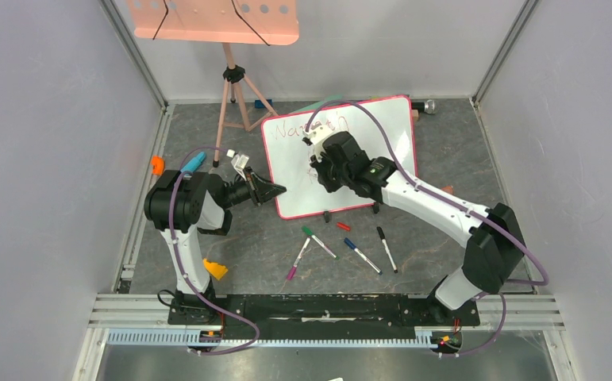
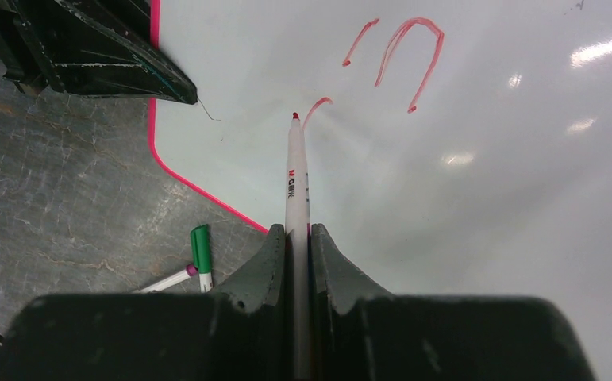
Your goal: Write a sentence on the whiteboard
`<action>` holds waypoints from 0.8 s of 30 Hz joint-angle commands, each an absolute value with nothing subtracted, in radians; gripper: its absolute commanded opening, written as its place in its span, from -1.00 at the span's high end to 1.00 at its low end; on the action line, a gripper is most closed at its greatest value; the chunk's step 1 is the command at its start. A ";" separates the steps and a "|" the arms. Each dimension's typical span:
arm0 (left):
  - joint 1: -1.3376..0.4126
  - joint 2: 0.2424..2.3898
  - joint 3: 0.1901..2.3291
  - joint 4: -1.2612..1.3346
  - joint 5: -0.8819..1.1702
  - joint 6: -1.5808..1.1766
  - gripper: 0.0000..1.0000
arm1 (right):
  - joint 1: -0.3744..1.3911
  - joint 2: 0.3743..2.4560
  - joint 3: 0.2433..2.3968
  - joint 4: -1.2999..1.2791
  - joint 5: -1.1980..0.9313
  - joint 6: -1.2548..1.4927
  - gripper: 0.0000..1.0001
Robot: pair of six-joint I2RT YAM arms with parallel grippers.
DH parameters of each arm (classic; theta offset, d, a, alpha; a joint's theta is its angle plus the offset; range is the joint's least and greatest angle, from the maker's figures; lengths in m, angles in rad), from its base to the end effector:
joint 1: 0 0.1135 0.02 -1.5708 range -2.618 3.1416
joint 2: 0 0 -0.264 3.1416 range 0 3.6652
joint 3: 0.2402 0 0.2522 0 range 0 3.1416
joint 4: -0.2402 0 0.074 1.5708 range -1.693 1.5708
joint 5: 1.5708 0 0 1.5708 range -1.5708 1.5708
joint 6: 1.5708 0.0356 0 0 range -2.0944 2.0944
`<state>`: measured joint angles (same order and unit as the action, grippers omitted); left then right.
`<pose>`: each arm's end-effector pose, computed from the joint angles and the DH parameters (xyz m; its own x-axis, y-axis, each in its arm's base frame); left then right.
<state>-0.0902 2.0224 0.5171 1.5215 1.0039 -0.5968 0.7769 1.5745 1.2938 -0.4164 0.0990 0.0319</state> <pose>0.3003 -0.0573 0.1120 -0.4859 -0.2591 -0.8347 0.7439 0.3787 -0.5506 0.2569 0.2477 0.2970 -0.4781 -0.4255 -0.7683 -0.6287 0.7767 -0.0390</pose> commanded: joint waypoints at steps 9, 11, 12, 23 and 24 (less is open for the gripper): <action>-0.074 2.041 0.521 1.557 0.854 -0.489 0.85 | 0.782 1.615 1.353 -0.381 0.096 0.011 1.00; -0.074 2.041 0.521 1.557 0.853 -0.489 0.85 | 0.782 1.624 1.353 -0.381 0.101 0.010 1.00; -0.074 2.042 0.521 1.557 0.852 -0.488 0.85 | 0.783 1.630 1.353 -0.384 0.105 0.010 1.00; -0.074 2.042 0.521 1.557 0.853 -0.485 0.86 | 0.782 1.650 1.378 -0.446 0.232 0.023 1.00; -0.074 2.041 0.521 1.557 0.853 -0.484 0.86 | 0.783 1.648 1.376 -0.449 0.243 0.023 1.00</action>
